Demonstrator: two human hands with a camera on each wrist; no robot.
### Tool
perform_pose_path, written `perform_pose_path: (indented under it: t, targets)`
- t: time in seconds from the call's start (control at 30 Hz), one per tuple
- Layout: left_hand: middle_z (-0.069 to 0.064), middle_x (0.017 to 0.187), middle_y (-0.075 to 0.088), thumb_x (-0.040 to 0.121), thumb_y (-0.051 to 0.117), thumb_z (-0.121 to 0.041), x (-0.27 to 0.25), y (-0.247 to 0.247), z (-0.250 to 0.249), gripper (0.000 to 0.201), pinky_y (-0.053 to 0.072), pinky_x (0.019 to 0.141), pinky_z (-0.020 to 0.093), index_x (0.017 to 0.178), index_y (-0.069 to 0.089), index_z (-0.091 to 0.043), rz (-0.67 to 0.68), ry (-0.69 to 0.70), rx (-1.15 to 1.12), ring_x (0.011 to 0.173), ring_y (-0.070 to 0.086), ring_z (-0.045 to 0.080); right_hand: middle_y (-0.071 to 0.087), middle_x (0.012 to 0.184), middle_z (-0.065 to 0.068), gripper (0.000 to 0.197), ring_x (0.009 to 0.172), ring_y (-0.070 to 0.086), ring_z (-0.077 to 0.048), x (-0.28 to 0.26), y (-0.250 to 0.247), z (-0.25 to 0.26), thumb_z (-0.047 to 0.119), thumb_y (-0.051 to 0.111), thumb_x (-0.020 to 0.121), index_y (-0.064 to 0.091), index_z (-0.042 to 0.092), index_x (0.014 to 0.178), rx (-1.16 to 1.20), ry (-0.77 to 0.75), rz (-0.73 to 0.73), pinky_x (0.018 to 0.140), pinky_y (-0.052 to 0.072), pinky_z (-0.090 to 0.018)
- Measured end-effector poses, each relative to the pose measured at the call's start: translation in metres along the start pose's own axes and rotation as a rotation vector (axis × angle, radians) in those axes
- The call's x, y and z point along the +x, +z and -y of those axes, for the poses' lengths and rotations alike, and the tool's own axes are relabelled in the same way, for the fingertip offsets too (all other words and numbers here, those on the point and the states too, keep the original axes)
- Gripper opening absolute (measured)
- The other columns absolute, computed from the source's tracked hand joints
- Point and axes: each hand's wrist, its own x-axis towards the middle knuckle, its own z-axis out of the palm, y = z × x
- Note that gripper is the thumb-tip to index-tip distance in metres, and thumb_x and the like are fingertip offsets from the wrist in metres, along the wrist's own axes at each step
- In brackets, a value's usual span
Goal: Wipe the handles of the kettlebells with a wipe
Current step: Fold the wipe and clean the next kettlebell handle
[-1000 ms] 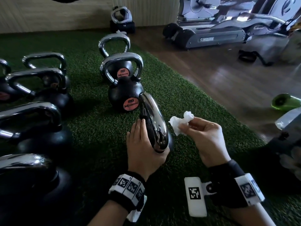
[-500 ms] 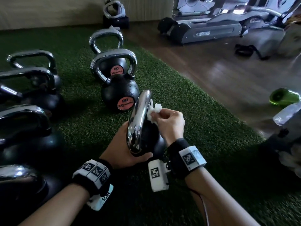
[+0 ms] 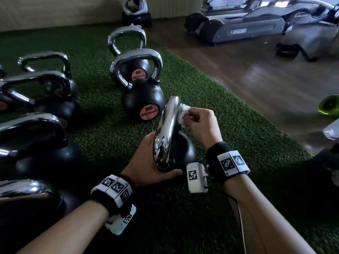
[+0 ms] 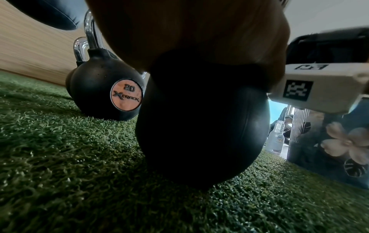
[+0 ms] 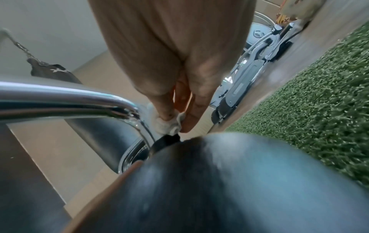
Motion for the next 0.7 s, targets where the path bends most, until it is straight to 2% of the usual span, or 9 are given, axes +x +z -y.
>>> perform_pose_path:
  t: [0.1,0.17,0.23,0.3,0.4,0.47,0.57,0.63,0.7]
  targets:
    - [-0.009,0.129,0.065,0.058,0.090,-0.070,-0.002,0.002,0.006,0.083,0.048,0.111,0.050,0.127,0.057,-0.040,0.011,-0.056,-0.018,0.126,0.061,0.017,0.073,0.075,0.008,0.019,0.063,0.064,0.000,0.004,-0.009,0.014,0.009,0.070,0.094,0.075,0.018,0.078,0.021,-0.167,-0.060,0.061,0.054,-0.022]
    - [-0.008,0.135,0.062,0.056,0.093,-0.068,-0.004,0.003,0.010,0.096,0.047,0.113,0.049,0.136,0.054,-0.033,-0.014,-0.082,-0.026,0.131,0.059,0.017,0.076,0.085,0.004,0.016,0.067,0.063,-0.004,0.001,-0.011,0.027,0.002,0.068,0.091,0.079,0.013,0.087,-0.008,-0.311,-0.161,0.062,0.051,-0.018]
    - [-0.005,0.140,0.058,0.055,0.096,-0.064,-0.004,0.003,0.011,0.108,0.045,0.115,0.048,0.145,0.048,-0.027,-0.027,-0.086,-0.021,0.135,0.056,0.017,0.078,0.103,0.001,0.021,0.081,0.067,-0.005,-0.004,-0.013,0.032,-0.002,0.067,0.088,0.080,0.007,0.101,-0.038,-0.417,-0.205,0.072,0.053,-0.013]
    - [-0.002,0.137,0.061,0.055,0.097,-0.062,-0.004,0.004,0.011,0.106,0.047,0.113,0.047,0.143,0.050,-0.026,-0.012,-0.092,-0.018,0.131,0.058,0.018,0.077,0.109,0.001,0.021,0.086,0.070,-0.009,-0.004,-0.014,0.030,0.001,0.069,0.088,0.080,0.007,0.105,-0.039,-0.436,-0.182,0.077,0.058,-0.021]
    - [0.001,0.129,0.065,0.054,0.098,-0.060,-0.004,0.006,0.013,0.101,0.049,0.111,0.047,0.137,0.055,-0.023,-0.005,-0.102,-0.055,0.124,0.062,0.019,0.076,0.106,-0.001,0.016,0.083,0.071,-0.013,0.002,-0.016,0.029,0.003,0.072,0.090,0.081,0.007,0.101,-0.047,-0.429,-0.160,0.073,0.060,-0.033]
    - [-0.001,0.138,0.060,0.055,0.098,-0.060,-0.004,0.006,0.013,0.107,0.045,0.116,0.043,0.143,0.050,-0.023,-0.016,-0.091,-0.027,0.131,0.057,0.016,0.076,0.108,-0.003,0.018,0.084,0.071,-0.013,-0.008,-0.019,0.036,-0.001,0.071,0.090,0.080,0.007,0.103,-0.051,-0.497,-0.170,0.073,0.061,-0.031]
    - [-0.005,0.149,0.051,0.057,0.097,-0.061,-0.003,0.006,0.014,0.111,0.038,0.122,0.040,0.149,0.041,-0.031,-0.002,-0.060,0.019,0.142,0.047,0.013,0.075,0.106,-0.007,0.024,0.091,0.070,-0.011,-0.042,-0.026,0.045,-0.011,0.068,0.086,0.080,0.002,0.103,-0.014,-0.624,-0.153,0.080,0.059,-0.023]
    - [-0.005,0.151,0.050,0.058,0.095,-0.062,-0.001,0.006,0.017,0.110,0.038,0.122,0.042,0.149,0.042,-0.031,0.014,-0.059,0.015,0.144,0.046,0.014,0.075,0.106,-0.007,0.024,0.094,0.071,-0.011,-0.062,-0.029,0.049,-0.012,0.068,0.085,0.080,0.000,0.102,0.008,-0.641,-0.099,0.084,0.057,-0.021]
    - [-0.005,0.149,0.052,0.057,0.095,-0.065,-0.001,0.007,0.020,0.111,0.040,0.119,0.042,0.148,0.045,-0.028,0.015,-0.082,0.013,0.141,0.049,0.013,0.075,0.103,-0.003,0.024,0.091,0.071,-0.009,-0.064,-0.029,0.051,-0.009,0.071,0.085,0.081,0.003,0.103,0.027,-0.596,-0.062,0.080,0.056,-0.020]
